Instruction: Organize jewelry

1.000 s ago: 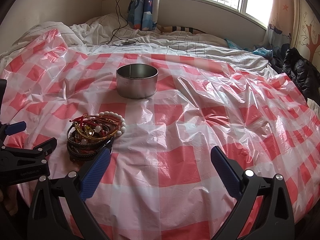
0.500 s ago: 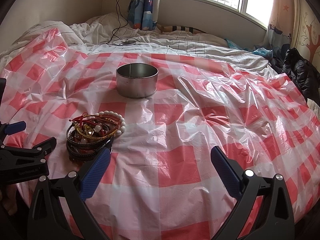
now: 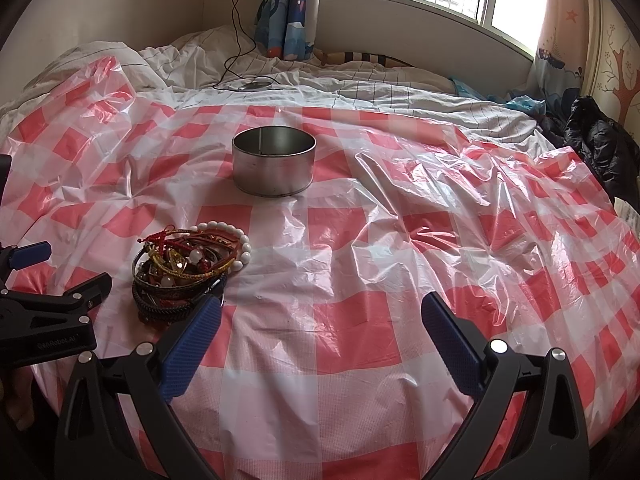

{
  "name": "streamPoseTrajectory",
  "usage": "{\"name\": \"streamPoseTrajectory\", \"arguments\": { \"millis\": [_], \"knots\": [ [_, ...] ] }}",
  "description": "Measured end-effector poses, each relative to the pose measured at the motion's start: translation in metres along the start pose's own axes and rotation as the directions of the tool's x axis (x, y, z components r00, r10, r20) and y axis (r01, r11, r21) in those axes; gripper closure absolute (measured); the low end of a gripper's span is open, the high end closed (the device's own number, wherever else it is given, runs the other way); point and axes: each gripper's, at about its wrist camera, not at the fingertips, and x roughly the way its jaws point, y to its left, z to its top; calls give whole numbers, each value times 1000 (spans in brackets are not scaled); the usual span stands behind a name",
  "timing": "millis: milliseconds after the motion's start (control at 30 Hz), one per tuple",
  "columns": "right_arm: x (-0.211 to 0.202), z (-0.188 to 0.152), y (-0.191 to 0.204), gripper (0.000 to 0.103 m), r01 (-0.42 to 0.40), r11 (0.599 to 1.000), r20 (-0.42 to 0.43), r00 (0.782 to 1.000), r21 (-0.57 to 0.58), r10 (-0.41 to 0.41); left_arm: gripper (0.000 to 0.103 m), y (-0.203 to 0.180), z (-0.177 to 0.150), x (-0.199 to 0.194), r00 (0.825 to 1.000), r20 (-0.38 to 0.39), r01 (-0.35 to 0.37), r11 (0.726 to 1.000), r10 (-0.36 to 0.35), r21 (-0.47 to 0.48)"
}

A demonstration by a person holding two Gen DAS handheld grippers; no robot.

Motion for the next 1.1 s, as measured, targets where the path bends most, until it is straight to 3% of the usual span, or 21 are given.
{"name": "streamPoseTrajectory", "arguments": {
  "millis": [900, 1100],
  "knots": [
    [-1, 1, 1, 7, -1, 1000, -2, 1000, 2, 1, 8, 1, 0, 0, 1000, 1, 3, 1000, -3, -3],
    [16, 12, -22, 7, -14, 998, -51, 999, 67, 18, 8, 12, 11, 5, 1000, 3, -5, 1000, 5, -13]
  ]
}}
